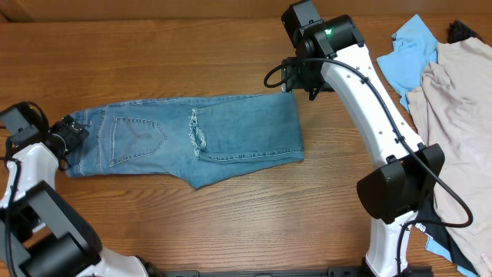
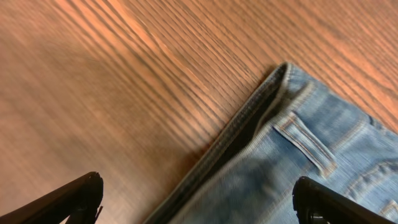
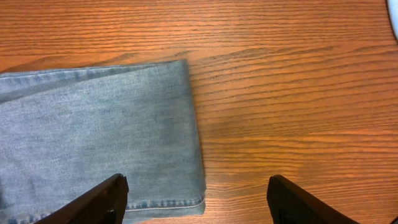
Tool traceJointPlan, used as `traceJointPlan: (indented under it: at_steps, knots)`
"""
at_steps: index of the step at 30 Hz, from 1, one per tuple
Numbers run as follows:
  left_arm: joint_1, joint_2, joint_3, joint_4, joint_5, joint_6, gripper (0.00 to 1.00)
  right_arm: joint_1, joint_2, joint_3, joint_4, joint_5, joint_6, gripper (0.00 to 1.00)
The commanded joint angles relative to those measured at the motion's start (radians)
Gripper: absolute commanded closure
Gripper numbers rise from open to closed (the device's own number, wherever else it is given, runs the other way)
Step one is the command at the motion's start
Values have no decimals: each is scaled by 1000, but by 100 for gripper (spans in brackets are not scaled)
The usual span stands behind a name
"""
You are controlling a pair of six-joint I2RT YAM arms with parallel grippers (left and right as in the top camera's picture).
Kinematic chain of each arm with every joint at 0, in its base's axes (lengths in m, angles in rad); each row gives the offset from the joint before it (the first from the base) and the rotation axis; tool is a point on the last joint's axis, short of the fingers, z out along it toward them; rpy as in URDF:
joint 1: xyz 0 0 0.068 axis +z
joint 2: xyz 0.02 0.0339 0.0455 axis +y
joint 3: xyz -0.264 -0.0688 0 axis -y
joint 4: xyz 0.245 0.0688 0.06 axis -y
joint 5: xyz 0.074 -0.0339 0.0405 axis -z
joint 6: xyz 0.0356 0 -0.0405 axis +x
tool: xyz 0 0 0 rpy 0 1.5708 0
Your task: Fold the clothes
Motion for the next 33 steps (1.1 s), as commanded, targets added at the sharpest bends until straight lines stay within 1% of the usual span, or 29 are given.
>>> traceJointPlan:
  at_steps: [1, 5, 7, 14, 15, 17, 19, 20, 24, 25, 26, 27, 28, 29, 32, 33]
  knots:
    - [16, 76, 13, 36, 162, 50, 0, 3, -1, 6, 4, -7, -2, 25]
    - [13, 146, 13, 34, 174, 50, 0, 3, -1, 6, 2, -8, 5, 25]
    - [13, 180, 13, 33, 206, 62, 0, 3, -1, 6, 0, -8, 6, 25]
    - [13, 274, 13, 33, 305, 76, 11, 3, -1, 6, -3, -8, 10, 25]
    - [13, 280, 13, 33, 321, 84, 17, 3, -1, 6, -4, -8, 10, 25]
    - [13, 286, 13, 34, 347, 114, 39, 3, -1, 6, -4, -8, 10, 25]
    - [13, 286, 13, 33, 351, 120, 52, 3, -1, 6, -3, -8, 10, 25]
    - [13, 286, 13, 32, 352, 120, 55, 3, -1, 6, -3, -8, 10, 25]
    - [13, 286, 13, 25, 351, 120, 57, 3, -1, 6, -3, -8, 14, 25]
    - [13, 286, 13, 25, 351, 120, 60, 3, -1, 6, -3, -8, 13, 25]
    - [14, 286, 13, 25, 351, 120, 69, 3, -1, 6, -4, -8, 13, 25]
    - [14, 286, 13, 26, 351, 120, 75, 3, -1, 6, -4, -8, 13, 25]
    - [14, 285, 13, 26, 351, 120, 83, 3, -1, 6, -4, -8, 13, 25]
    - [14, 285, 13, 26, 351, 119, 95, 3, -1, 6, -4, -8, 13, 25]
    - [17, 282, 32, 10, 363, 116, 96, 2, -1, 6, -2, -5, 13, 25]
    - [23, 274, 61, -23, 362, 116, 96, -3, -1, 6, 5, -3, 14, 25]
